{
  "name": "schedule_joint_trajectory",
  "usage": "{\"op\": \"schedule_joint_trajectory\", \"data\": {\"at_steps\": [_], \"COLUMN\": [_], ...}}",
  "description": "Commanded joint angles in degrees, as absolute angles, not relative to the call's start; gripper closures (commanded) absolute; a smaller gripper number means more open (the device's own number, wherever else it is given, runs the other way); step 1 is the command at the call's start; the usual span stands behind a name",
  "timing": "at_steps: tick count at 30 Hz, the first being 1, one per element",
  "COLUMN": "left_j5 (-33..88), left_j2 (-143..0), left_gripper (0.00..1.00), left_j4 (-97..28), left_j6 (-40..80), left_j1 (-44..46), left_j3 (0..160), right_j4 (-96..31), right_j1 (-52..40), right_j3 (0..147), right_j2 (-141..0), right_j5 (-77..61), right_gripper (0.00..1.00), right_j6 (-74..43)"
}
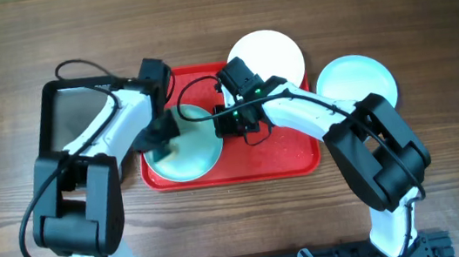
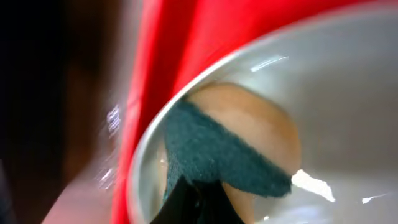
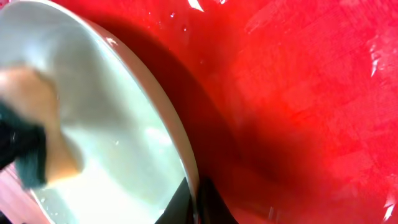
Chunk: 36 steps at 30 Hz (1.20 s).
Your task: Clean dirty plates on tray and stack at the side
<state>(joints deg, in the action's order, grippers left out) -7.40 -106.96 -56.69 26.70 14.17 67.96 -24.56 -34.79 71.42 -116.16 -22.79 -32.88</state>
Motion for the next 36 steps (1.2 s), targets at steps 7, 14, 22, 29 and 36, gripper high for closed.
{"op": "schedule_joint_trajectory", "data": {"at_steps": [7, 14, 22, 29, 36], "left_j5": [-10.55, -11.00, -10.96, -8.32, -7.05], "left_j2": [-106.15, -105.23, -105.23, -105.27, -105.34], "left_gripper": [0.96, 0.96, 0.96, 0.96, 0.96], "left_j4": [-72.34, -71.40, -71.26, -66.83, -62.26], "left_j6": [23.73, 22.65, 22.68, 22.70, 22.70], "left_j1": [9.52, 0.01, -7.77, -7.97, -7.97], "left_j3": [87.77, 90.65, 90.54, 85.49, 79.81], "right_j4": [-25.02, -24.36, -29.67, -36.86, -38.44], "right_j1": [-34.20, -34.20, -34.35, -40.16, -50.46], "right_j3": [71.99, 72.01, 76.07, 76.07, 76.07], "right_j2": [-116.90, -116.90, -112.01, -101.47, -100.60], "right_j5": [-22.74, -22.74, -15.25, 21.54, 54.76], "right_gripper": [0.96, 0.96, 0.96, 0.96, 0.96], "right_j6": [-32.49, -31.48, -25.39, -22.22, -20.93]}}
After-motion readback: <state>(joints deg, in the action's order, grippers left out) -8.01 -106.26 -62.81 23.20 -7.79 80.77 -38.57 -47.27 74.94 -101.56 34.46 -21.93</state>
